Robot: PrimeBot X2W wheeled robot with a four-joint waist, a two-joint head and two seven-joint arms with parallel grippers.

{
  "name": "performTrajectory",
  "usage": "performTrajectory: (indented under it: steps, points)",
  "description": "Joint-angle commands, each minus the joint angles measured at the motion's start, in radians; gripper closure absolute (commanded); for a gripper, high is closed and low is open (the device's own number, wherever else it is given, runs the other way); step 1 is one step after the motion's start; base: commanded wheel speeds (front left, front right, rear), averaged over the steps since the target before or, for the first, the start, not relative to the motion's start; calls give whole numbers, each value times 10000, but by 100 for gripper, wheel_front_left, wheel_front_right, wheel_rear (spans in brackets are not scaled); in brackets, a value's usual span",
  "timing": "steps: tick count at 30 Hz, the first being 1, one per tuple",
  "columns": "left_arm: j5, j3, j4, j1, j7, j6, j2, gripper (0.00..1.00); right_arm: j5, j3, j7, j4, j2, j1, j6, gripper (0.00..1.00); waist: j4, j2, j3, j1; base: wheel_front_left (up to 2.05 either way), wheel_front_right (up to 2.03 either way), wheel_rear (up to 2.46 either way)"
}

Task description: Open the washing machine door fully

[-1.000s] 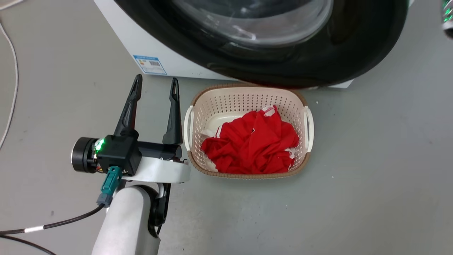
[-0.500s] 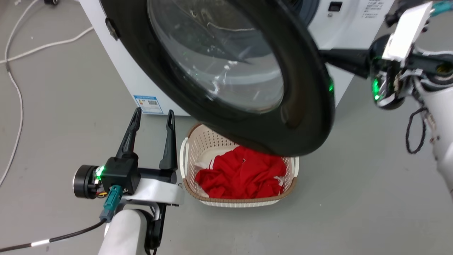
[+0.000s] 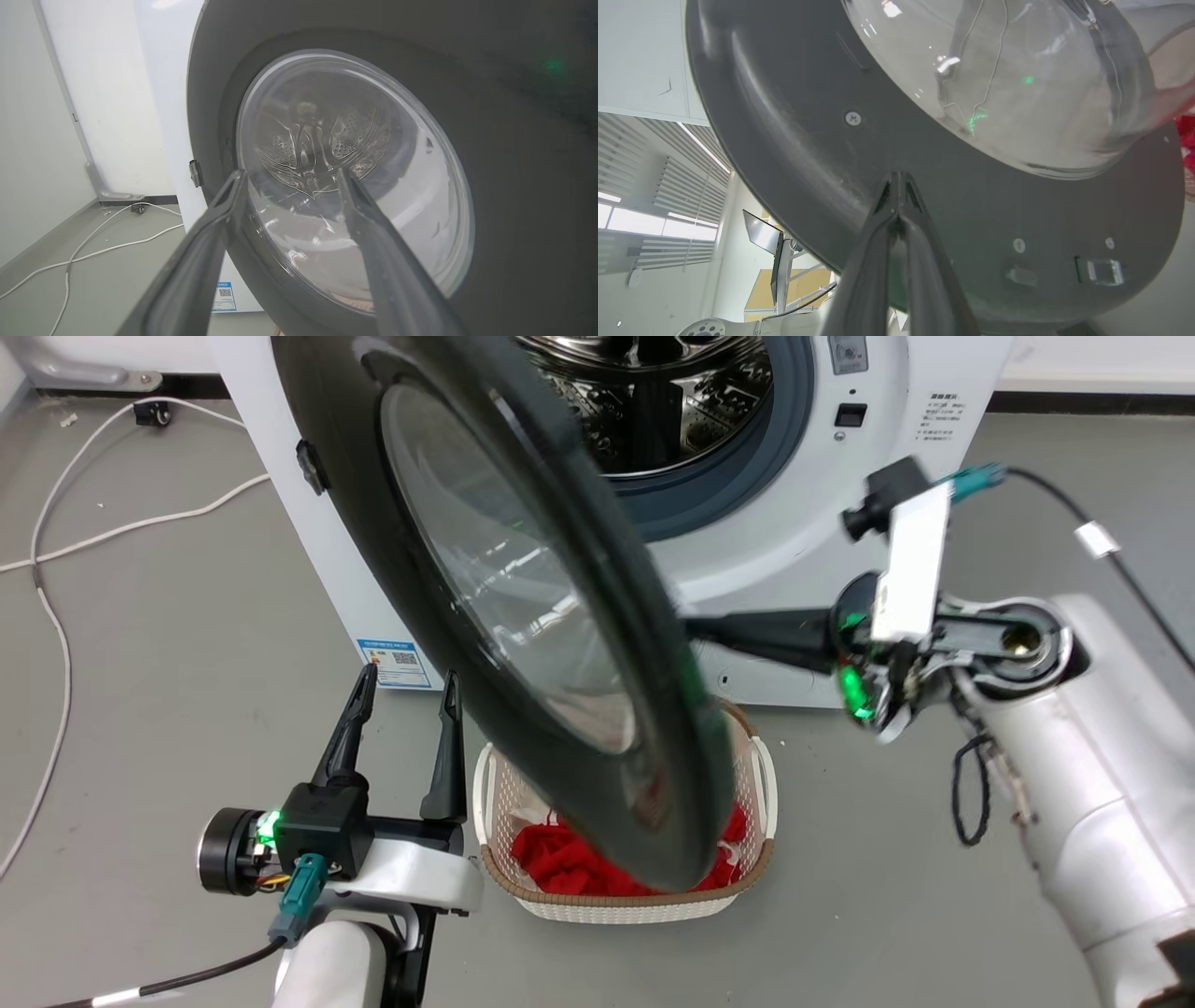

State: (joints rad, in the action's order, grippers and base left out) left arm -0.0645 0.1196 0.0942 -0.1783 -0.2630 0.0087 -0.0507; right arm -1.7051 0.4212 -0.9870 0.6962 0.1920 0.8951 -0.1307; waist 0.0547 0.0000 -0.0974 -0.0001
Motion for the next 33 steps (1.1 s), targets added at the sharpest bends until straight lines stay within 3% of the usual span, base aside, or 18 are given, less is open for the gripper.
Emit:
performTrajectory:
  steps: [1, 13, 23, 30, 31, 32, 33]
  points:
    - [49, -13, 30, 103, -26, -21, 7, 0, -100, 180, -155, -400, -237, -387, 0, 100, 21, 0, 38, 1, 0, 0, 0]
    - [-37, 75, 35, 216, -27, 48, 7, 0, -233, 630, 107, -1693, -239, -1259, 0, 100, 51, 0, 147, 1, 0, 0, 0]
    - [-104, -21, 89, 311, -27, 92, 7, 0, -436, -497, 2266, -2148, 326, -2311, 0, 100, -119, 0, 234, 1, 0, 0, 0]
    - [-200, -158, 108, 497, -27, 118, 7, 0, -1093, -1974, 4204, -2721, 788, -4631, 0, 100, -337, 0, 410, 1, 0, 0, 0]
    - [-180, -179, 113, 510, -27, 109, 7, 0, -1134, -2099, 4412, -2825, 742, -4916, 0, 96, -368, 0, 432, 1, 0, 0, 0]
    - [-160, -193, 114, 525, -27, 97, 7, 0, -1185, -2212, 4613, -2937, 685, -5180, 0, 59, -395, 0, 440, 1, 0, 0, 0]
    - [-138, -206, 121, 534, -27, 86, 7, 0, -1118, -2325, 4850, -3042, 661, -5428, 0, 7, -424, 0, 457, 1, 0, 0, 0]
